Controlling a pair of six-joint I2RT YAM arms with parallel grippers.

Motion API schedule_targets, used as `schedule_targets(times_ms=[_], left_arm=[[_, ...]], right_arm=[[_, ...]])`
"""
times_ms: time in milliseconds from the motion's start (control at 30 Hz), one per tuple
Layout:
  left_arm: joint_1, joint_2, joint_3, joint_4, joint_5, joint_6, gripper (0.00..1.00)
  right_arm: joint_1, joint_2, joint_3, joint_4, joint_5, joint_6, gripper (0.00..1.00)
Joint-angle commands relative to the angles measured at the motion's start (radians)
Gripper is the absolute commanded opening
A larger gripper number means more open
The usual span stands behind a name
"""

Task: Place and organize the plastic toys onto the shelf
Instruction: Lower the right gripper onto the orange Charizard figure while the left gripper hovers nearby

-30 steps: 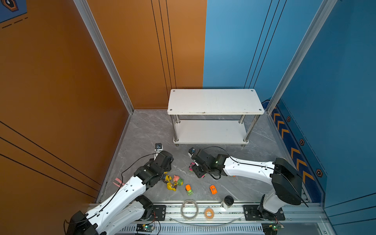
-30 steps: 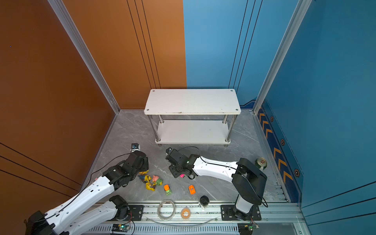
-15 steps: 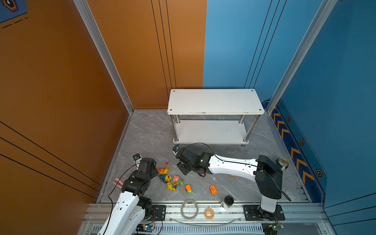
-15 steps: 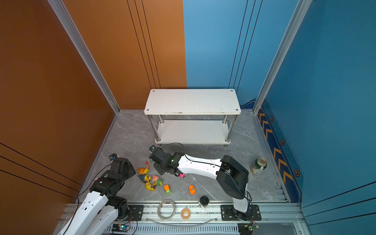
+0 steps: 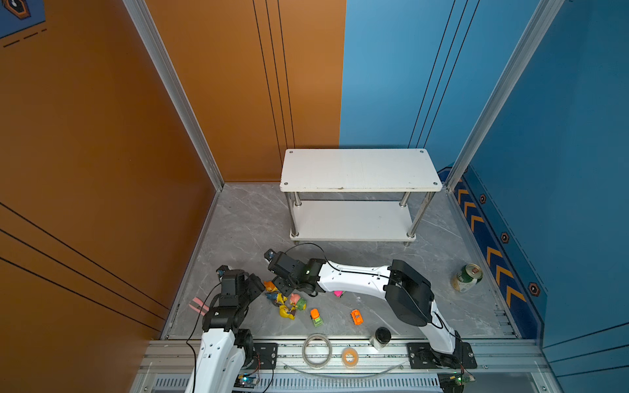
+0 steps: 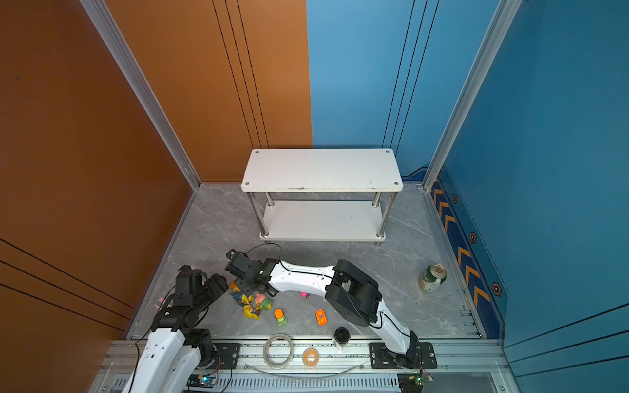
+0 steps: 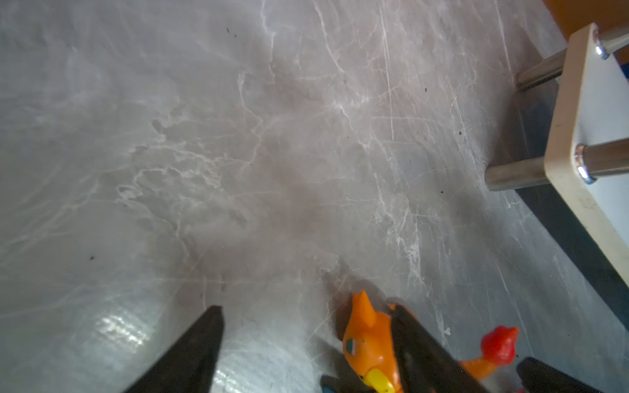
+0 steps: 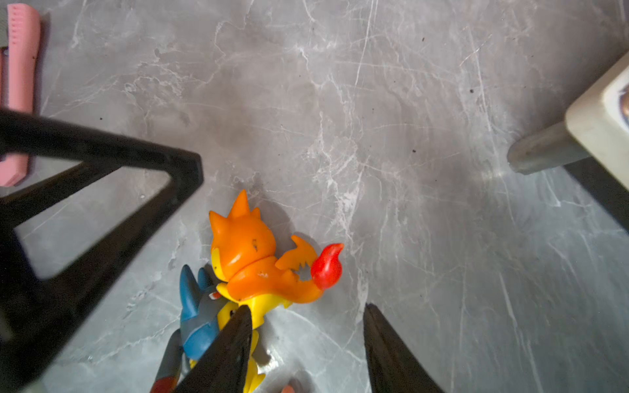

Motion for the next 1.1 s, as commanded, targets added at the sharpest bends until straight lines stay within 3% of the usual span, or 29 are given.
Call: schedule_targets(times_ms=[0,267,933,1033,1067], left_arm=[[0.009,0.03,-0.01,0.075,0.074,-0.006,0.92],[0.01,0.059,-0.04,0.151,0.12,-0.035,0.92],[-0.038,0.164,-0.038,0.26,0.124,-0.037,0.91],[-0.058,0.17,-0.043,0.289,0.12,-0.043,0.88],[-0.063,0.171,-0.042,0.289,0.12,-0.043,0.78]], right_arm=[[-0.005,0.032,0.058,-0.02,-0.009,0.034,0.55],[-0.029,0.073,0.088,-0.026,0.026,0.077,0.48],[-0.091,-0.077,-0.244,0.073,0.092,0.143,0.47],[-0.091,-0.13,-0.272,0.076,0.114,0.133,0.47],[-0.09,-0.151,-0.283,0.076,0.121,0.132,0.47]])
